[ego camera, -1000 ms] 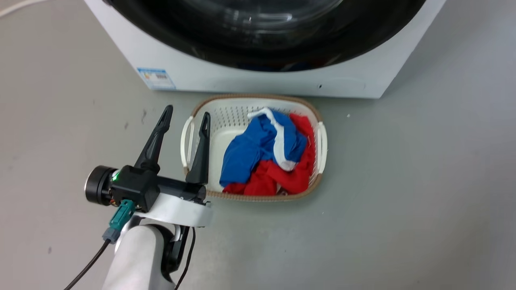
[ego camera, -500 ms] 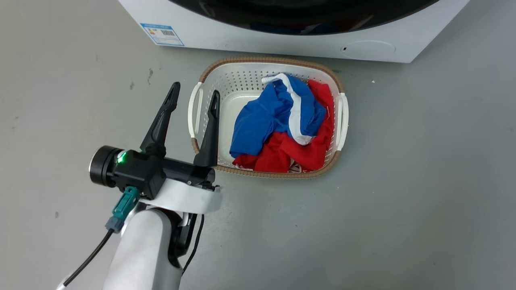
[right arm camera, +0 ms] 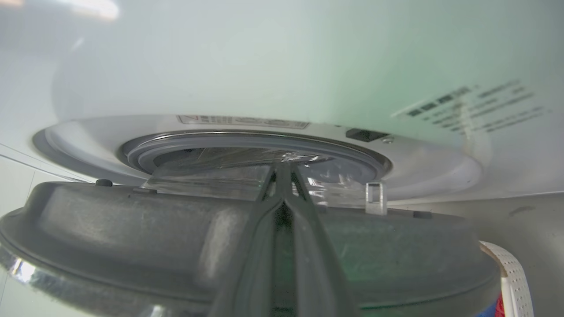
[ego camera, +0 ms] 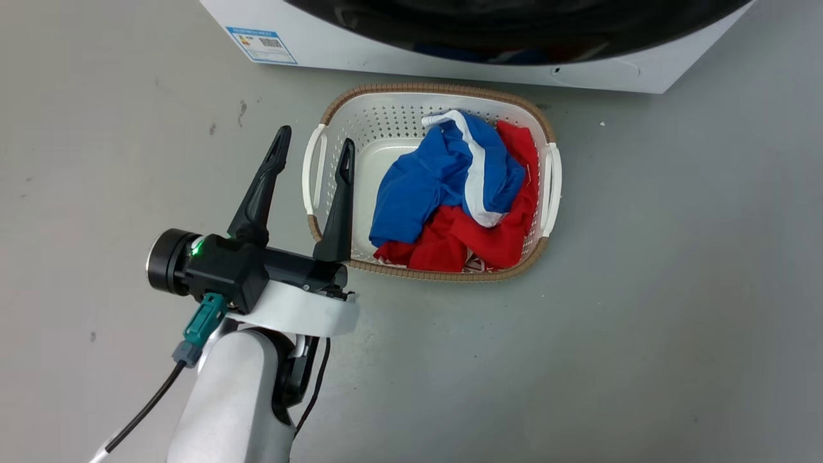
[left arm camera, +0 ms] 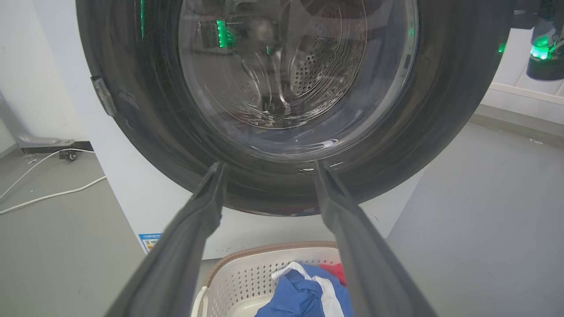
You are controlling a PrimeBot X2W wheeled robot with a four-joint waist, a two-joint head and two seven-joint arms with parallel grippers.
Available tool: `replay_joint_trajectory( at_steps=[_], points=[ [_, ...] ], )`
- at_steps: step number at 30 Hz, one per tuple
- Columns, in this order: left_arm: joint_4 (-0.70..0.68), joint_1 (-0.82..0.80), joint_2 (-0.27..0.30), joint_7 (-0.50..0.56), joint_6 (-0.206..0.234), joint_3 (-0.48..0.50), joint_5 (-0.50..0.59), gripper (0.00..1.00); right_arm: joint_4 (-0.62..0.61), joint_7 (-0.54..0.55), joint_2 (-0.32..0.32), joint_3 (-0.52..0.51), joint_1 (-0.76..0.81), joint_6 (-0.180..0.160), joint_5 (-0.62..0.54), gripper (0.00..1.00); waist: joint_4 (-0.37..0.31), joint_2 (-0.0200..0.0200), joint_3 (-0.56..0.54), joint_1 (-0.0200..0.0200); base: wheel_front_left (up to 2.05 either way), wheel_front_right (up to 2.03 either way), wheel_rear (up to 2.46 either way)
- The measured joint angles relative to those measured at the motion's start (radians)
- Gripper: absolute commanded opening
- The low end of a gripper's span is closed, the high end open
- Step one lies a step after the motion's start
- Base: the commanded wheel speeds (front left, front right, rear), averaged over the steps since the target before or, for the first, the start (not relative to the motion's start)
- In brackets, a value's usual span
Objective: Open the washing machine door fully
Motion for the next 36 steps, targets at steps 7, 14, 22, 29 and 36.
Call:
replay_joint_trajectory(
  at_steps=[7, 14, 22, 29, 36],
  points=[
    [0.020, 0.005, 0.000, 0.000, 0.001, 0.003, -0.007, 1.00, -0.047, 0.101, 0.016, -0.009, 0.089, 0.000, 0.020, 0.00, -0.010, 0.0000, -0.050, -0.0001, 0.00, 0.00, 0.00],
    [0.051, 0.047, -0.001, 0.000, -0.002, 0.000, -0.017, 1.00, -0.103, 0.213, 0.079, -0.009, 0.239, 0.000, 0.053, 0.00, -0.023, 0.0000, -0.137, -0.0001, 0.00, 0.00, 0.00],
    [0.089, 0.116, -0.001, 0.000, -0.005, -0.005, -0.028, 1.00, -0.171, 0.316, 0.162, -0.010, 0.414, 0.000, 0.081, 0.00, -0.044, 0.0000, -0.253, -0.0002, 0.00, 0.00, 0.00],
    [0.110, 0.169, -0.001, 0.000, -0.012, -0.002, -0.035, 1.00, -0.260, 0.399, 0.232, 0.003, 0.555, 0.000, 0.125, 0.00, -0.055, 0.0000, -0.333, -0.0002, 0.00, 0.00, 0.00],
    [0.134, 0.192, -0.001, 0.000, -0.016, -0.008, -0.040, 1.00, -0.354, 0.466, 0.244, 0.104, 0.666, 0.000, 0.243, 0.00, -0.044, 0.0000, -0.384, -0.0003, 0.00, 0.00, 0.00]
  ],
)
